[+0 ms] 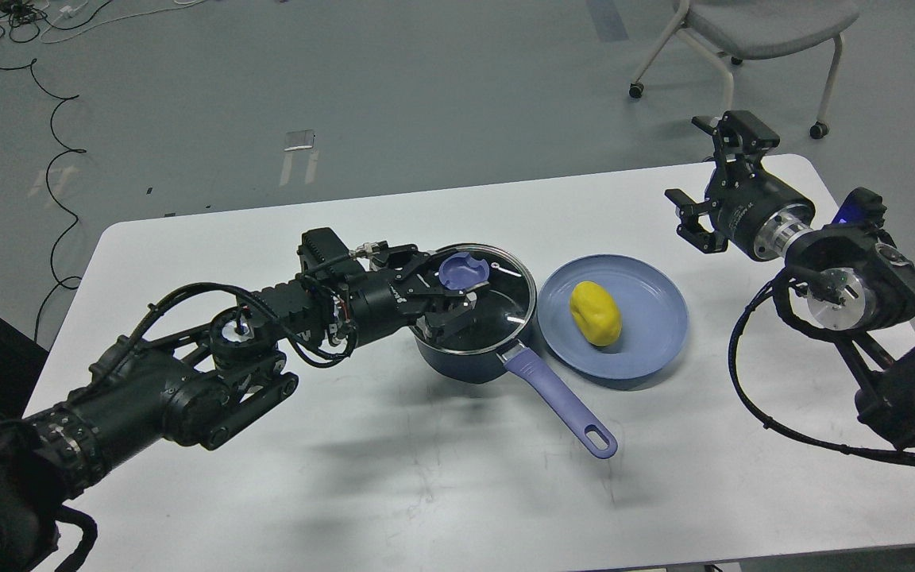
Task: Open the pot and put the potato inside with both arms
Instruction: 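Close the left gripper on the blue knob of the glass lid, then lift the glass lid off the saucepan and set it down beside it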
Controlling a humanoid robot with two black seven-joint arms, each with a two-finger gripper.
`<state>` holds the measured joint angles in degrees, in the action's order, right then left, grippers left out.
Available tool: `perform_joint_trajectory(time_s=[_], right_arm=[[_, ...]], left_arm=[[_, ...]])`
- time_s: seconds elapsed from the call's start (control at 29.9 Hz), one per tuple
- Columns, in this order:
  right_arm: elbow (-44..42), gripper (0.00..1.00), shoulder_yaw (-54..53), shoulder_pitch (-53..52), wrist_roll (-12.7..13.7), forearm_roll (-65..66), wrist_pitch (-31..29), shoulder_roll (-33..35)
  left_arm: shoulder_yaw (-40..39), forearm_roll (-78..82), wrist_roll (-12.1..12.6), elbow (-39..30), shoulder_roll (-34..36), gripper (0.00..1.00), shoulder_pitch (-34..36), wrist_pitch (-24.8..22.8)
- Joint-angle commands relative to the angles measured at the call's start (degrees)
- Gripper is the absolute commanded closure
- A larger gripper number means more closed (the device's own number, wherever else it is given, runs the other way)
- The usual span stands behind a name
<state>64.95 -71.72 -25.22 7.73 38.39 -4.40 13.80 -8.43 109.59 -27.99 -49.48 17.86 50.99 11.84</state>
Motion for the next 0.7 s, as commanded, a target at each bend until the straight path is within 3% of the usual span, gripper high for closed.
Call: perform_joint_trajectory(time_s=[0.0, 0.27, 0.47, 0.67], right_arm=[[0.00, 0.00, 0.00, 0.00, 0.00, 0.02, 0.01, 0.00], [0.00, 0.00, 0.00, 0.08, 0.00, 0.02, 0.01, 0.09], [-0.09, 0.00, 0.18, 0.08, -0.09, 0.02, 0.01, 0.09], [-0.35, 0.00, 0.26, 0.08, -0.09, 0.02, 0.01, 0.09]], left_arm=[[-0.01, -0.08, -0.01, -0.87, 1.21, 0.71, 0.08, 0.02], [-0.19, -8.85, -0.01, -10.72, 6.22, 0.70, 4.02, -1.56], [-0.10, -12.82, -0.01, -11.07, 9.21, 0.70, 7.28, -3.05], [-0.01, -12.91, -0.01, -7.03, 12.63, 0.70, 7.11, -3.05]])
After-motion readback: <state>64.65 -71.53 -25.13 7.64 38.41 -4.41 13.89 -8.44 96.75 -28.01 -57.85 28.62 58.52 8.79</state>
